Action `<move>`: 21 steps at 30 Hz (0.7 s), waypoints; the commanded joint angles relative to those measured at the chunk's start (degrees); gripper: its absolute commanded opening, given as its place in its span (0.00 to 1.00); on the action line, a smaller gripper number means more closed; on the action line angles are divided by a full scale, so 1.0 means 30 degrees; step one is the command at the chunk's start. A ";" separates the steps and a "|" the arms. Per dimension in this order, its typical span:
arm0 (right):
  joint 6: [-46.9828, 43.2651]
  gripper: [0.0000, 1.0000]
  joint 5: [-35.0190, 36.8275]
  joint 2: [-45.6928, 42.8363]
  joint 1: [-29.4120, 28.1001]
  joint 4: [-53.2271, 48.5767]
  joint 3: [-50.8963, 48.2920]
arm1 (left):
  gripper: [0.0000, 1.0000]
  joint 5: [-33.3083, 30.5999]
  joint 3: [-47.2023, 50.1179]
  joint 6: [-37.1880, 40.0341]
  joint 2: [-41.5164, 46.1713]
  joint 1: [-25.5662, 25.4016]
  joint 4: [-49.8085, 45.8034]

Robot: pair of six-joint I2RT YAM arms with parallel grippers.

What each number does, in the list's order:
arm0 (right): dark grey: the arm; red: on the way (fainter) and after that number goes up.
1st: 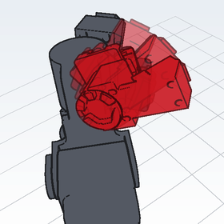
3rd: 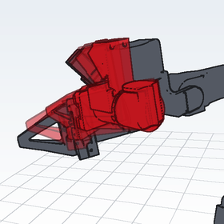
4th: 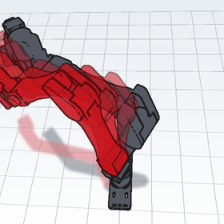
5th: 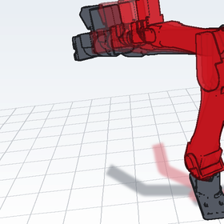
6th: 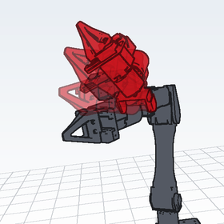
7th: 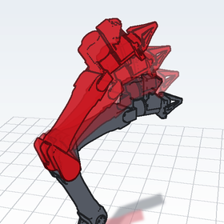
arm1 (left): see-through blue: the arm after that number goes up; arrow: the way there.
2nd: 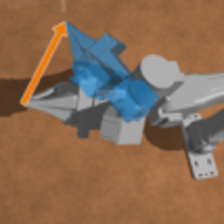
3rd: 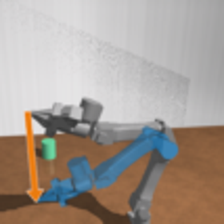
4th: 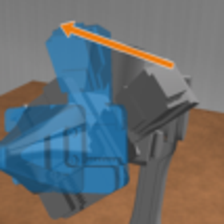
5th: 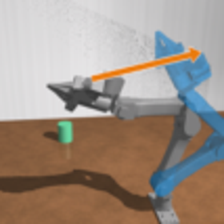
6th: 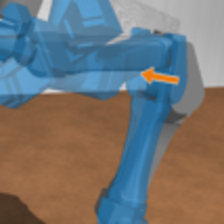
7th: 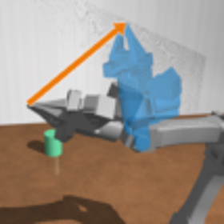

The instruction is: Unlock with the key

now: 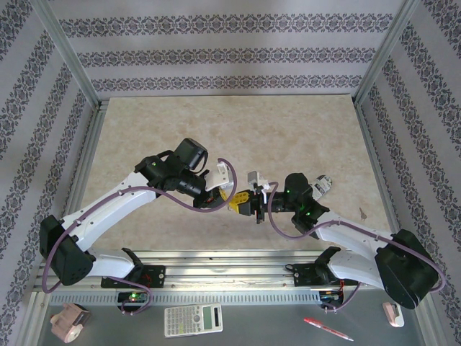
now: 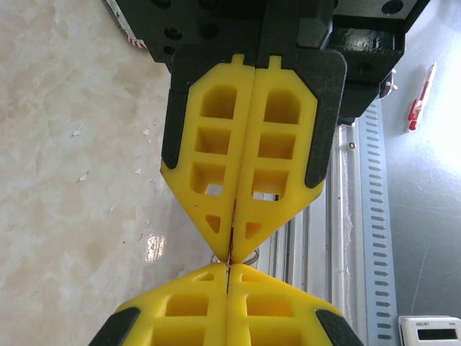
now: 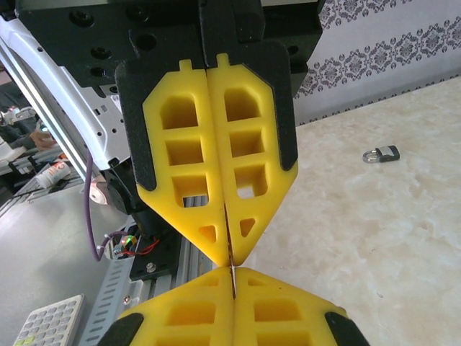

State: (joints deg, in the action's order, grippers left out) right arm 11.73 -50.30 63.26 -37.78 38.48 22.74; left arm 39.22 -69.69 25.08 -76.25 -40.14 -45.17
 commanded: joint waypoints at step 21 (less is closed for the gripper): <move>0.0084 0.00 0.3452 -0.1284 -0.0298 -0.5453 0.0837 | 0.99 -0.7364 0.5781 -1.1995 0.5837 0.3829 0.8079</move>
State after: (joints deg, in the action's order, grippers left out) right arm 12.16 -41.76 59.77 -38.15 26.39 22.63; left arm 22.74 -53.28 -3.81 -58.67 -29.76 -21.63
